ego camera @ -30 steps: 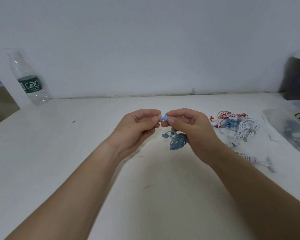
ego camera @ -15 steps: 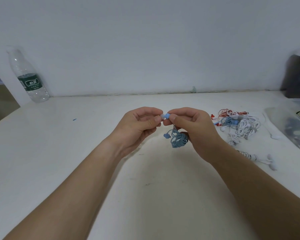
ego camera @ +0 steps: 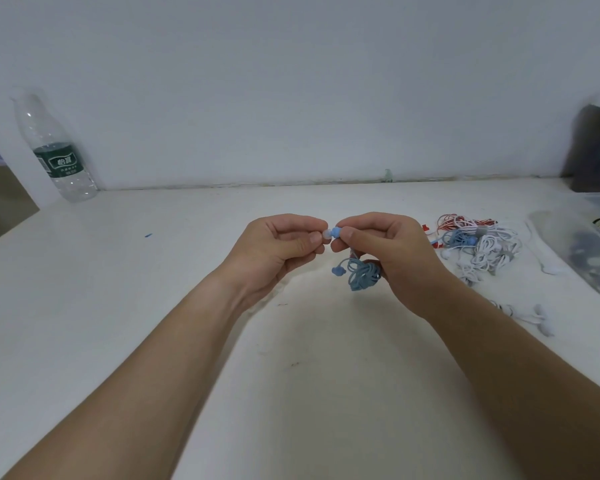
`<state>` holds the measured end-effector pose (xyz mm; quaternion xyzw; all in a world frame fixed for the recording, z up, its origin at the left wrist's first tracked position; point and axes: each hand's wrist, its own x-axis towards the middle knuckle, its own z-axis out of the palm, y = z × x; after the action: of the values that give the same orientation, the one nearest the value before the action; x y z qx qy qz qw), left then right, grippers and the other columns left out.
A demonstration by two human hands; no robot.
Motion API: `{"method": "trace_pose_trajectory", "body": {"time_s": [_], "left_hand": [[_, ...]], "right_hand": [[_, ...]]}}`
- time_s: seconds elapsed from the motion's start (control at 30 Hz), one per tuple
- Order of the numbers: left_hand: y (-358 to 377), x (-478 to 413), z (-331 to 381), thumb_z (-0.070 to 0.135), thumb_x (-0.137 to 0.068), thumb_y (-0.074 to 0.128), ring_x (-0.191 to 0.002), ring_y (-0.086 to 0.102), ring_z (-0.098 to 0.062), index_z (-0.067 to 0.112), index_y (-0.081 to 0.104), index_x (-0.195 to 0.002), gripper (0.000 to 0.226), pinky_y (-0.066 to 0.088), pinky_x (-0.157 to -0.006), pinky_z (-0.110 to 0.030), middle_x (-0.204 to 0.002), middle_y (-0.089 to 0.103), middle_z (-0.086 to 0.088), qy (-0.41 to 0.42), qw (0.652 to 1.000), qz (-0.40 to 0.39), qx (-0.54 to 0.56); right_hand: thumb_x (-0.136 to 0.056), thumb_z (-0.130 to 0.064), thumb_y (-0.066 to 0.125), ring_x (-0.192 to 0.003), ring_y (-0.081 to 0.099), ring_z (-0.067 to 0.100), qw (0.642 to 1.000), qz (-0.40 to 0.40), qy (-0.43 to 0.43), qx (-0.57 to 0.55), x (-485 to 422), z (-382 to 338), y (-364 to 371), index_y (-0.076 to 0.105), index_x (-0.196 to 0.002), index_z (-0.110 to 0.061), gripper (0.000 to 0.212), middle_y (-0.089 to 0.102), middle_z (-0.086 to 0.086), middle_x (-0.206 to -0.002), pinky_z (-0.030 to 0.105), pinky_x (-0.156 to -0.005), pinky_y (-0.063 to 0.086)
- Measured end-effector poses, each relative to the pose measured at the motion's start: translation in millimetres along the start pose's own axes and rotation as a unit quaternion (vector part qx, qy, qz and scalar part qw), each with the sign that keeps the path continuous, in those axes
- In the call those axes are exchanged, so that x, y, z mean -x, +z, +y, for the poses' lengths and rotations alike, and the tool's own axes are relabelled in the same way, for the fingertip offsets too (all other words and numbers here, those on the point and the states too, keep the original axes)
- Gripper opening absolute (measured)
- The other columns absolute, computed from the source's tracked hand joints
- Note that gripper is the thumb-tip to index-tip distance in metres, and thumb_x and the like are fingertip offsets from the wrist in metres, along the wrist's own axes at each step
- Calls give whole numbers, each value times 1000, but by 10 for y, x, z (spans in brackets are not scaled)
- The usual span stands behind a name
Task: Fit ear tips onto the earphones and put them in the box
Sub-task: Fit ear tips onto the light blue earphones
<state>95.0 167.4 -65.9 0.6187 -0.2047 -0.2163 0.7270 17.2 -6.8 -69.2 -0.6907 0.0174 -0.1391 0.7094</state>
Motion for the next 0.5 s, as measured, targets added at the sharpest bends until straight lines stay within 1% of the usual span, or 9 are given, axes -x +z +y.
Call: {"method": "trace_pose_trajectory", "body": {"time_s": [0.1, 0.27, 0.5], "left_hand": [[-3, 1, -2, -1, -85, 68, -72, 70, -13, 12, 74, -90, 16, 55, -68, -20, -82, 75, -5, -4, 1000, -6, 0], [6, 13, -2, 11, -71, 74, -74, 70, -14, 19, 78, -80, 13, 55, -68, -20, -83, 75, -6, -14, 999, -30, 4], [1, 1, -29, 8, -68, 74, -71, 71, -14, 17, 79, -77, 14, 55, -66, -19, -82, 76, -7, -19, 999, -31, 17]], "right_hand": [[-89, -11, 69, -70, 67, 9, 1000, -15, 3, 16, -1, -2, -7, 75, -94, -8, 8, 76, 8, -80, 16, -62, 49], [-91, -7, 67, -68, 65, 8, 999, -29, 12, 16, 0, -3, -31, 75, -92, -10, 8, 75, 7, -79, 17, -63, 50], [-90, -5, 67, -75, 70, 12, 999, -43, 10, 24, -14, -4, -51, 74, -94, -8, 9, 76, 8, -80, 20, -66, 53]]}}
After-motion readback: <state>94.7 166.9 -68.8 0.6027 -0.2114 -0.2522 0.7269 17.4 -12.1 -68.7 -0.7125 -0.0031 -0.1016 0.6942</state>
